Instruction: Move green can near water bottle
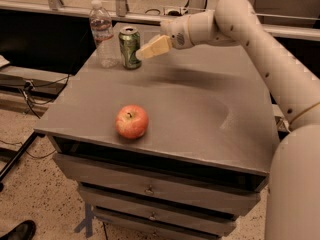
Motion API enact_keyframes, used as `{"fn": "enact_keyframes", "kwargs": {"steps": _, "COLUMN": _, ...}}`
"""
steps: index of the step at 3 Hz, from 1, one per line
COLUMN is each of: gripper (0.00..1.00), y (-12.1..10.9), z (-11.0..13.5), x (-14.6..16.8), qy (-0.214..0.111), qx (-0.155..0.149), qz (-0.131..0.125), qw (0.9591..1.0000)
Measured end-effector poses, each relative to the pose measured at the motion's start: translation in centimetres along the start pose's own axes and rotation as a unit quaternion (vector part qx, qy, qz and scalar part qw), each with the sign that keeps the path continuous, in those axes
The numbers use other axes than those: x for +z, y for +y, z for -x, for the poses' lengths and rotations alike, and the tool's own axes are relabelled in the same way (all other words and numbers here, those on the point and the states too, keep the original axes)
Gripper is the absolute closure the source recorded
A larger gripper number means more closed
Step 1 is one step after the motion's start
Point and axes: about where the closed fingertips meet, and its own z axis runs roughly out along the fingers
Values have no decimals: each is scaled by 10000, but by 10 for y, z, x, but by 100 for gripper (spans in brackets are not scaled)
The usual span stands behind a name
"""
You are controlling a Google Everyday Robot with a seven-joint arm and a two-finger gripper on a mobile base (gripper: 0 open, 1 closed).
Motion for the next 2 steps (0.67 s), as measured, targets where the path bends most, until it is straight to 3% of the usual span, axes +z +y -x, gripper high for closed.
{"fn": "enact_keyframes", "kwargs": {"steps": 1, "gripper": 0, "y": -14, "z": 20, "x": -75, "qy": -103, "qx": -308, "qz": -773, "qw": 9965}}
{"fn": "enact_keyframes", "kwargs": {"steps": 2, "gripper": 0, "y": -19, "z": 21, "x": -94, "qy": -124, "qx": -321, "qz": -943, "qw": 9949}}
